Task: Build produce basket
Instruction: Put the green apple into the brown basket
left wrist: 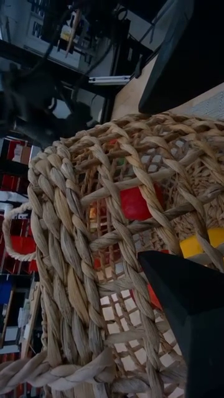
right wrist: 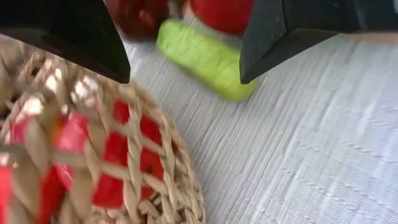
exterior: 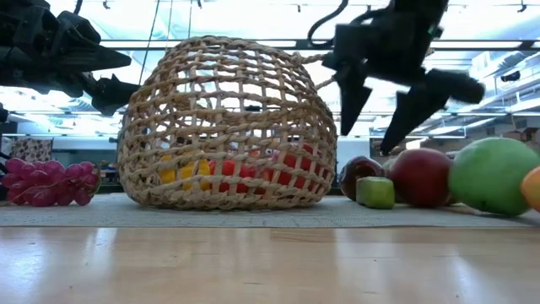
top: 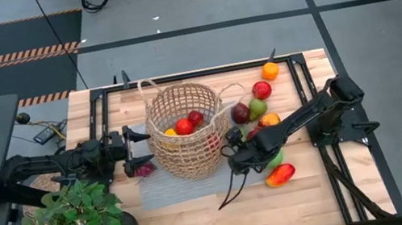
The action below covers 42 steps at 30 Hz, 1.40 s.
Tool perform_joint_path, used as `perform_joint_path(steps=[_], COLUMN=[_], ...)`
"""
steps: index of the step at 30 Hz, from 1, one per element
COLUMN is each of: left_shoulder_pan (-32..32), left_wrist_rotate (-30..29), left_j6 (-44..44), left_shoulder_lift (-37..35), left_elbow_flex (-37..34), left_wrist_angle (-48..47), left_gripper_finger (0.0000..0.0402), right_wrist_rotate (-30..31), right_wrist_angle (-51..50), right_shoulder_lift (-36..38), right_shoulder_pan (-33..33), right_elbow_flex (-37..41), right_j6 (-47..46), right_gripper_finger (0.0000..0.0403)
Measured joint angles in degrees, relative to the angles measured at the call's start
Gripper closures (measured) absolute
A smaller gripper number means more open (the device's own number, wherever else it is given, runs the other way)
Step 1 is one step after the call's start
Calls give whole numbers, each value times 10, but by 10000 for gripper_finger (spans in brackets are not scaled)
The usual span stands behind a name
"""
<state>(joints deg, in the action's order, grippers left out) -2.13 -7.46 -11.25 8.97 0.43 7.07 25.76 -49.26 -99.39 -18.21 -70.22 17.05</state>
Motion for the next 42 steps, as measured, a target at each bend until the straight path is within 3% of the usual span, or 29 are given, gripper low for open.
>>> perform_joint_path(steps=[15,20,24,29,36,42], left_shoulder_pan=[0,0,0,0,0,0], left_wrist_rotate=[0,0,0,0,0,0], left_j6=[0,0,0,0,0,0], left_shoulder_lift=[0,0,0,0,0,0], left_elbow_flex=[0,0,0,0,0,0], left_wrist_angle=[0,0,0,0,0,0], left_gripper_finger=[15,15,15,15,15,15], right_wrist_rotate=[7,-20,-36,-14,-19,-19], right_wrist_angle=[-123,-156,-155,-154,-144,-57], right_shoulder_lift=[82,88,98,117,163,218], right_shoulder_pan=[-64,-86,-109,-136,-150,-157], right_elbow_flex=[-1,-1,17,54,115,181], right_j6=[-248,-330,-406,-524,-717,-808], right_gripper_finger=[97,97,97,94,56,8])
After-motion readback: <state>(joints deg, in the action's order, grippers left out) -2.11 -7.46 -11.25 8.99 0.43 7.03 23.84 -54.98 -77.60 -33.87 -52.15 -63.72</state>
